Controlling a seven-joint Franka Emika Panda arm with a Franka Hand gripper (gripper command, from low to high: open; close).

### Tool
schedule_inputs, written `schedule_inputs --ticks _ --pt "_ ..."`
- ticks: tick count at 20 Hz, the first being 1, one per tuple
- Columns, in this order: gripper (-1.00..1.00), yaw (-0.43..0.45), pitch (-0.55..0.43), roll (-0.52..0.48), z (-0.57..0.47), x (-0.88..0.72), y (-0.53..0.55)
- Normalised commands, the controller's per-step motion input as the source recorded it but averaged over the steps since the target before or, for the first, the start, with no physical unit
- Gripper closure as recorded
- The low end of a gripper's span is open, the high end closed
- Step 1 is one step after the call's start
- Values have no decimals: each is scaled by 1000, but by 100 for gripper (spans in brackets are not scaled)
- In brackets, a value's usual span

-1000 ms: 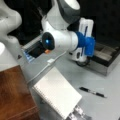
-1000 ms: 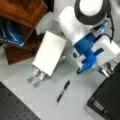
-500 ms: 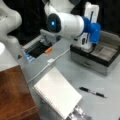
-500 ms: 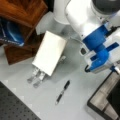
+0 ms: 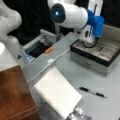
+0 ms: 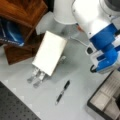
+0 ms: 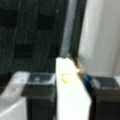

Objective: Open the box. Pick up the pen. Place the pen in the box. Pick up the book. Place the book on the shelf.

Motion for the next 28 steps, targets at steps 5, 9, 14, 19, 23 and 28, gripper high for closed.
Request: schedule_inputs --ticks 5,9,14,19,23,28 --pt "100 -36 37 -101 124 -24 400" --pt "100 -54 25 -86 53 -88 391" --pt "-100 -66 34 -38 48 -119 294" --pt "-100 -84 29 3 6 -150 280" --pt "-100 -112 6 21 -21 -138 288" --pt "-100 -147 -17 50 -36 -73 247"
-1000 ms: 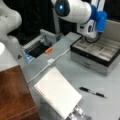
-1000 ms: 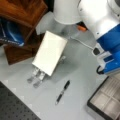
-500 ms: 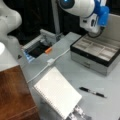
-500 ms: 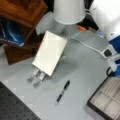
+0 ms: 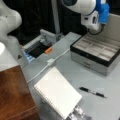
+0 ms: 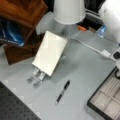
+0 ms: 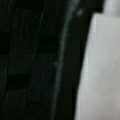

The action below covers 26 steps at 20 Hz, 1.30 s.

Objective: Open the box. Pick up the pen. Place the pen in the box. Pick up the book. Place the book on the shelf.

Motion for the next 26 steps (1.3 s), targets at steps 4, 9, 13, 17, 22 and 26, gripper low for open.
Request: schedule_inputs --ticks 4,9,13,17,22,26 --pt "-100 -167 -24 74 -24 -9 261" --pt "-100 -155 -33 73 -36 -12 314" --pt "-100 -142 -33 57 -102 -69 351" --pt "-100 -147 -31 49 -103 -107 269" --pt "-100 -153 -12 73 -27 -119 116" --pt "-100 -156 46 99 67 -166 -20"
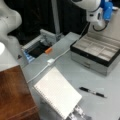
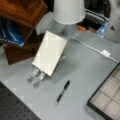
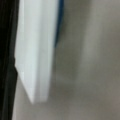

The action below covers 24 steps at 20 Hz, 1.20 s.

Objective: Open the box. Pick up the pen. Place the pen in the box. Pick up the book. Place the book on the shelf.

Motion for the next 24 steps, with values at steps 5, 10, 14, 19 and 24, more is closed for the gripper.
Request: schedule_inputs --ticks 5,10,14,19,24 --pt "-100 -124 131 61 79 -230 -196" --pt "-100 -35 199 -30 68 -251 -362" --pt "-100 34 200 -184 63 -156 -356" --pt "-100 96 210 -315 79 -68 -444" --pt "-100 138 220 -356 71 -22 -556"
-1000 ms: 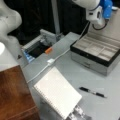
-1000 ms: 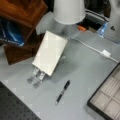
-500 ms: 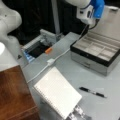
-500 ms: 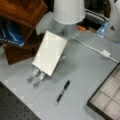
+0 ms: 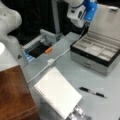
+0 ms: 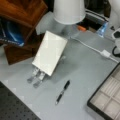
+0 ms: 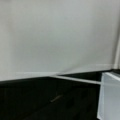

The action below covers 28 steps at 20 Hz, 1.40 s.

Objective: Open the box. Pick up the pen. Place the pen in the box. Pick up the book. Place the book on the shelf.

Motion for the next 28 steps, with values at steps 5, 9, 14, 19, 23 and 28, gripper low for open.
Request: schedule_inputs --ticks 5,9,14,19,23,28 --pt "-100 125 168 -345 76 53 -470" --pt "-100 67 155 -390 138 154 -401" --pt "-100 96 155 -635 164 269 -486" --pt "-100 175 140 -585 158 322 -474" --pt "-100 254 127 -369 149 308 -329" --pt "-100 427 107 -288 112 381 -187"
